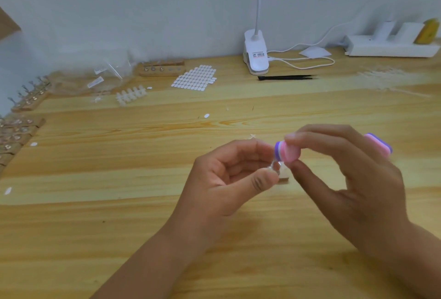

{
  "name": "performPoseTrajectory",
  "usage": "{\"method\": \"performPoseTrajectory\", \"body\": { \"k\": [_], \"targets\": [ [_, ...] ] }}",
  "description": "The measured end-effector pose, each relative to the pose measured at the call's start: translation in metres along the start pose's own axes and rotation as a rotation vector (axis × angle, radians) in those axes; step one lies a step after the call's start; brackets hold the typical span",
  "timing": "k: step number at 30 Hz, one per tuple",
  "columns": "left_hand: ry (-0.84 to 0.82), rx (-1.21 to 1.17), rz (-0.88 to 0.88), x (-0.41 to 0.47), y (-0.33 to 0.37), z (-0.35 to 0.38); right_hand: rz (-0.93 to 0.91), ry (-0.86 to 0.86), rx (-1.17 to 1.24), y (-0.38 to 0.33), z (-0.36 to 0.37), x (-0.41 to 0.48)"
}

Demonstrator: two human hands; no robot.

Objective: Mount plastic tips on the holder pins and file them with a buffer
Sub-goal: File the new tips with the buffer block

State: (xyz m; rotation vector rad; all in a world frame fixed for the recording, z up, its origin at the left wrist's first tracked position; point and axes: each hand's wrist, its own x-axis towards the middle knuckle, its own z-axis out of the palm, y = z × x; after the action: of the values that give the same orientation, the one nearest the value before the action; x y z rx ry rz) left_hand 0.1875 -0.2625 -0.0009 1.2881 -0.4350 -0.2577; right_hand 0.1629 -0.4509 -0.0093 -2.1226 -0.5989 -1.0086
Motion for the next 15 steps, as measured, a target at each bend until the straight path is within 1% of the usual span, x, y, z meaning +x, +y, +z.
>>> {"method": "performPoseTrajectory", "body": {
  "k": [3,5,9,12,15],
  "targets": [
    [-0.012,-0.014,-0.013,-0.0004,0.0002,0.0002,-0.082,-0.043,-0.001,0.0026,0.0000,-0.0013],
    [0.004,-0.002,-0.021,-0.0002,0.0006,0.0000,-0.055,-0.046,-0.009,0.0059,-0.0010,-0.0005],
    [-0.035,0.000,-0.004,-0.0011,0.0025,0.0001,-0.059,-0.034,0.015,0.0008,0.0018,-0.0028],
    [-0.003,0.000,-0.003,-0.0004,0.0016,0.0000,-0.030,-0.045,-0.006,0.0062,-0.0013,0.0008],
    [-0.014,0.004,0.007,0.0004,0.0020,0.0006,-0.016,-0.034,0.041,0.0028,0.0006,-0.0013]
  ]
}}
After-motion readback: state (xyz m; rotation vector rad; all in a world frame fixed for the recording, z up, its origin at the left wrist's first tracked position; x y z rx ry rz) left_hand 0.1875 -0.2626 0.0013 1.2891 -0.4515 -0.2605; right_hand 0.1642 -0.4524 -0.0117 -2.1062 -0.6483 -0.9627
